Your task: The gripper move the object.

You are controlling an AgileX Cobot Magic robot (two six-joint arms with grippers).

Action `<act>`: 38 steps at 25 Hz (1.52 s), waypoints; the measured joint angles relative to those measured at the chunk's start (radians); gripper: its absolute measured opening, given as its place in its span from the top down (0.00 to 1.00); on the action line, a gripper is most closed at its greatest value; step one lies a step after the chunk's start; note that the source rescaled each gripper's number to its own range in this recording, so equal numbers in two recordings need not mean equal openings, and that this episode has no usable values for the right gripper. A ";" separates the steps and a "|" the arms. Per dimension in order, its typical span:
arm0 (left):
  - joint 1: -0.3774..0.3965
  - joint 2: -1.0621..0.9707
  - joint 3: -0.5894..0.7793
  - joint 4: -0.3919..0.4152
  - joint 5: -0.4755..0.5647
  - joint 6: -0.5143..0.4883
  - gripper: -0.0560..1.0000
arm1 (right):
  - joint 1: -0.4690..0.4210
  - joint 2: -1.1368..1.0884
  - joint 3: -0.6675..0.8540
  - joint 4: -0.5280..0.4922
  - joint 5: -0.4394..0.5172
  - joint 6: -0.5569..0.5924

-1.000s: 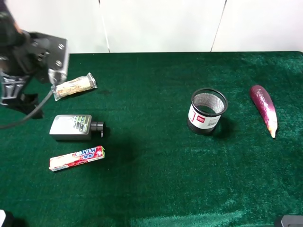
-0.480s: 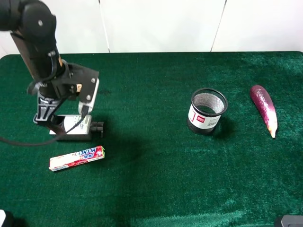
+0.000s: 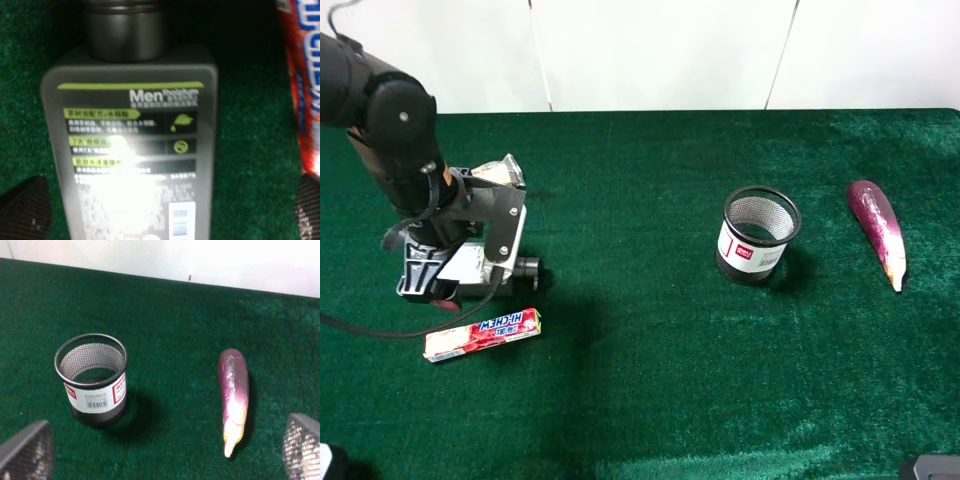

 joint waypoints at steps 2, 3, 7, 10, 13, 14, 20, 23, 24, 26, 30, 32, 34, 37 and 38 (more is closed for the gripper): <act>0.000 0.020 0.000 0.009 -0.022 -0.014 0.08 | 0.000 0.000 0.000 0.000 0.000 0.000; 0.000 0.031 0.000 0.018 -0.034 -0.025 0.08 | 0.000 0.000 0.000 0.000 0.000 0.000; 0.000 0.067 0.000 0.032 -0.075 -0.047 0.08 | 0.000 0.000 0.000 0.000 0.000 0.000; 0.000 0.078 0.000 0.034 -0.087 -0.056 0.09 | 0.000 0.000 0.000 0.000 0.000 0.000; 0.000 0.078 0.000 0.035 -0.092 -0.074 0.16 | 0.000 0.000 0.000 0.000 0.000 0.000; 0.000 0.078 0.000 0.035 -0.092 -0.077 0.22 | 0.000 0.000 0.000 0.000 0.000 0.000; 0.000 0.079 0.000 0.043 -0.092 -0.093 0.79 | 0.000 0.000 0.000 0.000 0.000 0.000; 0.000 0.079 0.000 0.053 -0.097 -0.100 0.94 | 0.000 0.000 0.000 0.000 0.000 0.000; 0.000 0.079 0.000 0.056 -0.097 -0.102 0.94 | 0.000 0.000 0.000 0.000 0.000 0.000; 0.000 0.079 0.000 0.057 -0.099 -0.103 0.94 | 0.000 0.000 0.000 0.000 0.000 0.000; 0.000 0.079 0.000 0.057 -0.099 -0.104 0.94 | 0.000 0.000 0.000 0.000 0.000 0.000; 0.000 0.079 0.000 0.057 -0.099 -0.104 0.94 | 0.000 0.000 0.000 0.000 0.000 0.000; 0.000 0.079 0.000 0.057 -0.099 -0.104 0.94 | 0.000 0.000 0.000 0.000 0.000 0.000; 0.000 0.079 -0.003 0.057 -0.091 -0.104 0.94 | 0.000 0.000 0.000 0.000 0.000 0.000; 0.000 0.078 -0.010 0.057 -0.079 -0.104 0.94 | 0.000 0.000 0.000 0.000 0.000 0.000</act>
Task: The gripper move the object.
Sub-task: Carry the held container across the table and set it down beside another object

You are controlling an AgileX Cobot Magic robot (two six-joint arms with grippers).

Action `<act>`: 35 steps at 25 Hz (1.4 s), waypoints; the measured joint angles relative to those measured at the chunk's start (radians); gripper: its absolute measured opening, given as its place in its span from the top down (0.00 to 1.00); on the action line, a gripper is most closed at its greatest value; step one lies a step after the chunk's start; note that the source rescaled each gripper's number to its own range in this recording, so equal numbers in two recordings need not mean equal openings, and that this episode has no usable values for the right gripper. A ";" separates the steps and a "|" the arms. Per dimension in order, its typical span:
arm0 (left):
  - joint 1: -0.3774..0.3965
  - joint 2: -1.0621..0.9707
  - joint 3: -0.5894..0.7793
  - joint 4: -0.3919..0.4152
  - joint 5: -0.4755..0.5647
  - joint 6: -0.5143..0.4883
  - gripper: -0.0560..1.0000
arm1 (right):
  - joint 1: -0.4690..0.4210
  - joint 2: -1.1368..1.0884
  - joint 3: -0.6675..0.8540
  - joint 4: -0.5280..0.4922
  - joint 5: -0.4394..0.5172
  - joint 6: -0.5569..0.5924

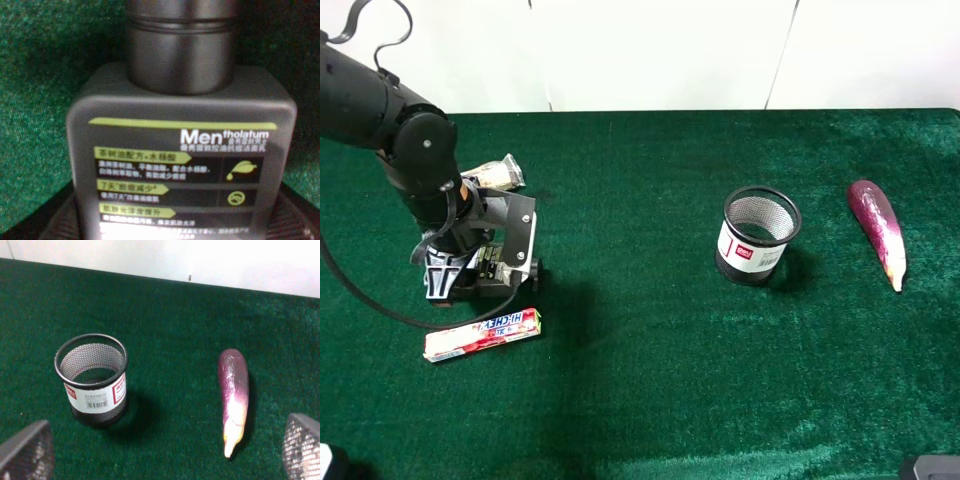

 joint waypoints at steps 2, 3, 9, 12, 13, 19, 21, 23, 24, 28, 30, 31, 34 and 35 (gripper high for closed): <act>0.000 0.000 -0.025 0.000 0.048 0.000 0.94 | 0.000 0.000 0.000 0.000 0.000 0.000; 0.000 0.000 -0.045 0.000 0.071 0.000 0.94 | 0.000 0.000 0.000 0.000 0.000 0.000; -0.028 0.000 -0.213 0.000 0.231 -0.060 0.94 | 0.000 0.000 0.000 0.000 0.000 0.000; -0.063 0.000 -0.313 0.000 0.278 -0.108 0.94 | 0.000 0.000 0.000 0.000 0.000 0.000; -0.073 0.000 -0.343 0.000 0.294 -0.119 0.94 | 0.000 0.000 0.000 0.000 0.000 0.000; -0.132 0.068 -0.588 -0.002 0.411 -0.171 0.94 | 0.000 0.000 0.000 0.000 0.000 0.000; -0.154 0.114 -0.674 -0.006 0.450 -0.191 0.94 | 0.000 0.000 0.000 0.000 0.000 0.000; -0.177 0.169 -0.772 -0.007 0.479 -0.213 0.94 | 0.000 0.000 0.000 0.000 0.000 0.000; -0.189 0.198 -0.813 -0.008 0.489 -0.220 0.94 | 0.000 0.000 0.000 0.000 0.000 0.000; -0.238 0.310 -1.009 -0.012 0.530 -0.274 0.94 | 0.000 0.000 0.000 0.000 0.000 0.000; -0.260 0.375 -1.108 -0.013 0.546 -0.319 0.94 | 0.000 0.000 0.000 0.000 -0.001 0.000; -0.269 0.409 -1.148 -0.013 0.553 -0.340 0.94 | 0.000 0.000 0.000 0.000 -0.002 0.000; -0.296 0.497 -1.270 -0.013 0.563 -0.398 0.94 | 0.000 0.000 0.000 0.000 -0.005 0.000; -0.306 0.520 -1.298 -0.013 0.567 -0.411 0.94 | 0.000 0.000 0.000 0.000 -0.007 0.000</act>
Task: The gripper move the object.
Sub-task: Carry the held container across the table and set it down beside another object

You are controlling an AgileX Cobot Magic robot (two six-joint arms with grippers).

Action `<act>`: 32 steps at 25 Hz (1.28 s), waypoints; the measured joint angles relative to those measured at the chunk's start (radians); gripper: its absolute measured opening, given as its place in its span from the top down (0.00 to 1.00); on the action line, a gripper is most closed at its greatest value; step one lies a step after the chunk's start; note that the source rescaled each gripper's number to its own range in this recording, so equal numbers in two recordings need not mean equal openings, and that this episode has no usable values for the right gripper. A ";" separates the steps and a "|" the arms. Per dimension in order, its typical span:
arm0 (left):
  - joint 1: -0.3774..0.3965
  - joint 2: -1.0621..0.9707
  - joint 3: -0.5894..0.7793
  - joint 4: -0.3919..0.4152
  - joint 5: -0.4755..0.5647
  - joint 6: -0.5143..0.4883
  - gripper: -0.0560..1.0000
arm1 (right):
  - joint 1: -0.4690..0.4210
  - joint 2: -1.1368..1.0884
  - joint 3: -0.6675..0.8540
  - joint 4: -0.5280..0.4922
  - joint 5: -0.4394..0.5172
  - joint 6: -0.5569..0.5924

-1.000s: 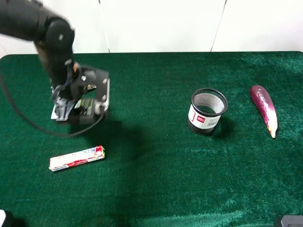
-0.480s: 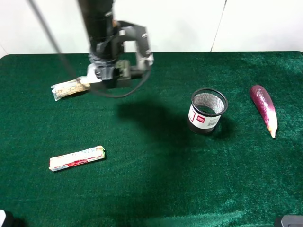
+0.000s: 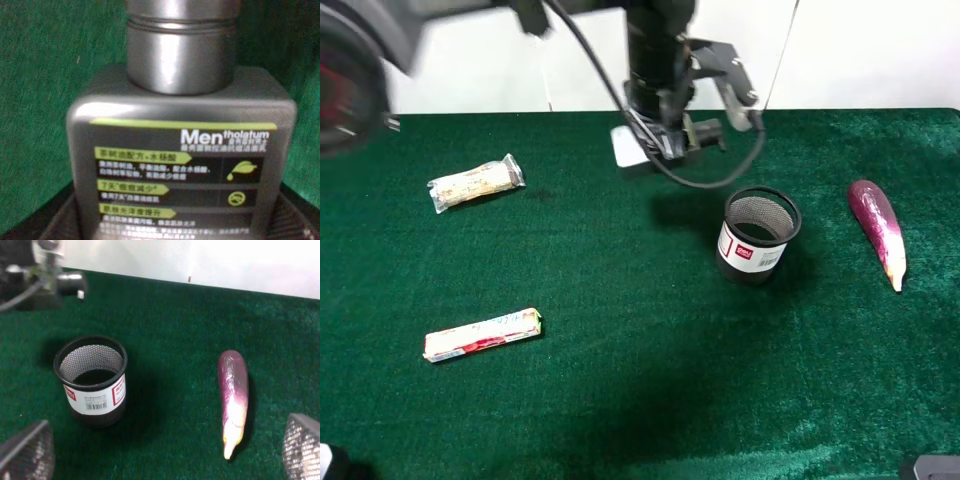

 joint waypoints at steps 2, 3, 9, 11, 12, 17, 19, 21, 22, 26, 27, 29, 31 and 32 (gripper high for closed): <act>-0.017 0.047 -0.054 -0.005 0.006 -0.011 0.94 | 0.000 0.000 0.000 0.000 -0.001 0.000; -0.024 0.067 -0.073 -0.009 0.009 -0.013 0.95 | 0.000 0.000 0.000 0.000 -0.001 0.000; -0.050 0.148 -0.123 -0.047 -0.025 -0.026 0.95 | 0.000 0.000 0.000 0.000 -0.001 0.000; -0.051 0.164 -0.123 -0.050 -0.039 -0.028 0.95 | 0.000 0.000 0.000 0.000 -0.001 0.000; -0.051 0.169 -0.123 -0.049 -0.043 -0.029 0.95 | 0.000 0.000 0.000 0.000 -0.001 0.000; -0.051 0.176 -0.123 -0.043 -0.062 -0.030 0.95 | 0.000 0.000 0.000 0.000 -0.001 0.000; -0.051 0.176 -0.123 -0.043 -0.069 -0.030 0.95 | 0.000 0.000 0.000 0.000 -0.001 0.000; -0.051 0.177 -0.123 -0.043 -0.074 -0.030 0.95 | 0.000 0.000 0.000 0.000 -0.001 0.000; -0.051 0.177 -0.123 -0.043 -0.074 -0.030 0.95 | 0.000 0.000 0.000 0.000 -0.001 0.000; -0.051 0.177 -0.123 -0.043 -0.077 -0.030 0.95 | 0.000 0.000 0.000 0.000 -0.001 0.000; -0.051 0.177 -0.123 -0.043 -0.078 -0.030 0.95 | 0.000 0.000 0.000 0.000 -0.001 0.000; -0.050 0.177 -0.123 -0.043 -0.078 -0.030 0.95 | 0.000 0.000 0.000 0.000 0.000 0.000; -0.046 0.177 -0.123 -0.043 -0.078 -0.030 0.95 | 0.000 0.000 0.000 0.000 -0.001 0.000; -0.045 0.177 -0.123 -0.044 -0.078 -0.030 0.95 | 0.000 0.000 0.000 0.000 -0.001 0.000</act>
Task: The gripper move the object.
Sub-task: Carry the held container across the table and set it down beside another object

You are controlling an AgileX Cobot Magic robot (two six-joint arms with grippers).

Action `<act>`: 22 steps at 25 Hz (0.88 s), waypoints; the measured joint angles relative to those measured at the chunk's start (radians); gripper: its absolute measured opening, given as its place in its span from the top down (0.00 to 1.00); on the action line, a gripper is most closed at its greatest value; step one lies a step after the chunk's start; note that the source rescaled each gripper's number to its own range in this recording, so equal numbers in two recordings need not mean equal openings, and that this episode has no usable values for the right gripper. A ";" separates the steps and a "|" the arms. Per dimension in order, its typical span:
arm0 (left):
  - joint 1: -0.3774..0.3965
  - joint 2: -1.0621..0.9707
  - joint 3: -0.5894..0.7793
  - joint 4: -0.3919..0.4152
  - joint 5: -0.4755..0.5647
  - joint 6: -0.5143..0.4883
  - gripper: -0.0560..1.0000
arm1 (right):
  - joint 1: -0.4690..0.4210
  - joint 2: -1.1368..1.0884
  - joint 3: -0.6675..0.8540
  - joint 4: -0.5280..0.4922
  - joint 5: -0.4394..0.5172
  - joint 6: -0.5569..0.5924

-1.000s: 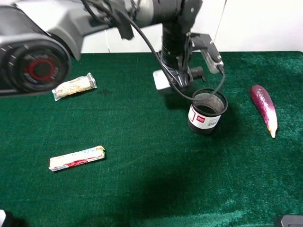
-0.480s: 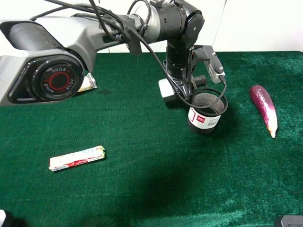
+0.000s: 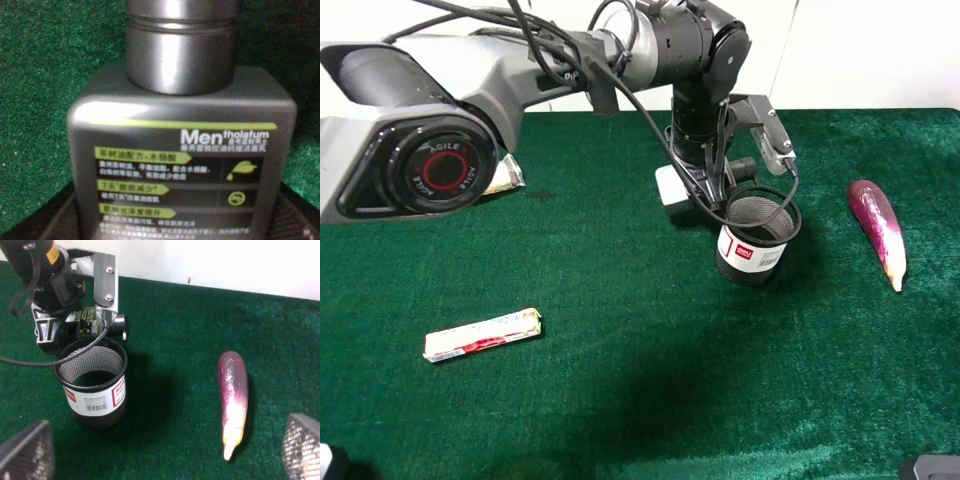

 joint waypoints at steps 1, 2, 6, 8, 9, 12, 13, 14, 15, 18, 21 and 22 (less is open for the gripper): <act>0.003 0.000 0.000 -0.003 0.000 0.000 0.95 | 0.000 0.000 0.000 0.000 0.000 0.000; 0.006 0.000 0.000 -0.010 0.000 0.000 0.95 | 0.000 0.000 0.000 0.000 0.000 0.000; 0.022 0.000 0.001 -0.026 -0.001 0.001 0.95 | 0.000 0.000 0.000 0.000 0.000 0.000; 0.030 0.000 0.013 -0.028 -0.006 0.003 0.95 | 0.000 0.000 0.000 0.000 0.000 0.000; 0.034 0.000 0.018 -0.028 -0.006 0.007 0.95 | 0.000 0.000 0.000 0.000 0.000 0.000; 0.038 0.000 0.024 -0.027 -0.006 0.014 0.95 | 0.000 0.000 0.000 0.000 0.000 0.000; 0.038 0.000 0.024 -0.028 -0.007 0.015 0.95 | 0.000 0.000 0.000 0.000 0.000 0.000; 0.038 0.000 0.024 -0.029 -0.009 0.015 0.95 | 0.000 0.000 0.000 0.000 0.000 0.000; 0.038 0.000 0.024 -0.029 -0.009 0.016 0.95 | 0.000 0.000 0.000 0.000 0.000 0.000; 0.038 0.000 0.025 -0.029 -0.009 0.016 0.95 | 0.000 0.000 0.000 0.000 0.000 0.000; 0.042 0.000 0.037 -0.029 -0.019 0.016 0.95 | 0.000 0.000 0.000 0.000 0.000 0.000; 0.044 0.000 0.043 -0.030 -0.019 0.017 0.95 | 0.000 0.000 0.000 0.000 0.000 0.000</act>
